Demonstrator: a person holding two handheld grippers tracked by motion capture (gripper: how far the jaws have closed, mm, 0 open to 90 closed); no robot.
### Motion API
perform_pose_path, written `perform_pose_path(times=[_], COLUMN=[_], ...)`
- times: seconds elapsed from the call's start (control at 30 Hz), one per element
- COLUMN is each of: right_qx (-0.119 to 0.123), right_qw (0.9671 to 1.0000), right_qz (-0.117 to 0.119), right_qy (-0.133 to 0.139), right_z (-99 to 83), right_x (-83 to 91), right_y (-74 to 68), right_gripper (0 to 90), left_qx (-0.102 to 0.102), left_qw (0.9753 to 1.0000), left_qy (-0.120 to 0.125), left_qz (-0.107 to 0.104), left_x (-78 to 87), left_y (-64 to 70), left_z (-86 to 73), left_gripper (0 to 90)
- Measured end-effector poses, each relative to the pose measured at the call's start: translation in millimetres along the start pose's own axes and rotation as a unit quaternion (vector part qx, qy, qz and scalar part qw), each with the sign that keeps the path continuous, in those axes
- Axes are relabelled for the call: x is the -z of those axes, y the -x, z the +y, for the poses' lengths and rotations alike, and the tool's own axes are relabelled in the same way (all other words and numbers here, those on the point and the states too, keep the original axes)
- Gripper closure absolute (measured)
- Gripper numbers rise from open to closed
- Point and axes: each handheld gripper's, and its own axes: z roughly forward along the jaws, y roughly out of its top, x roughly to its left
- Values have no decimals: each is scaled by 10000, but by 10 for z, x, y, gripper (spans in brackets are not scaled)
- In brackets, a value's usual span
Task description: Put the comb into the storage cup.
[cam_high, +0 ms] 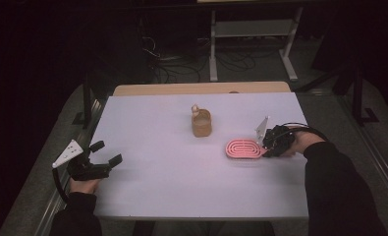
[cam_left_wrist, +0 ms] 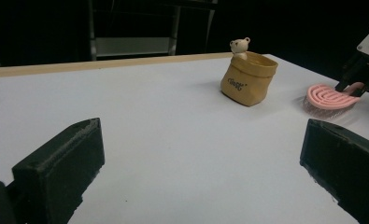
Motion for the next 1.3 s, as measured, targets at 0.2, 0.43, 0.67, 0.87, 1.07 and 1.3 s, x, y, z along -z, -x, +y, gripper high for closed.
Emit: perform_pose_path(times=[0.2,0.43,0.67,0.87,1.07,1.3], right_qx=[-45,-100,-353,-498,-597,-625], right_qw=[10000,9997,9988,9977,9962,9956], right_qz=[55,114,11,-66,-56,-54], right_qy=[61,187,327,464,629,694], right_z=[2,18,45,88,140,201], right_x=[24,79,163,244,320,386], right_y=[-10,-30,-41,-75,-109,-159], right_gripper=[683,685,686,686,686,686], left_qx=[-2,2,-6,-5,0,4], left_qw=[10000,10000,10000,10000,10000,10000], left_qy=[7,12,16,21,35,56], left_qz=[5,3,-3,-6,-15,-26], left_x=[2,2,4,6,7,7], left_y=[0,2,1,4,2,2], left_z=[1,2,4,7,9,11], left_gripper=[0,0,0,0,0,0])
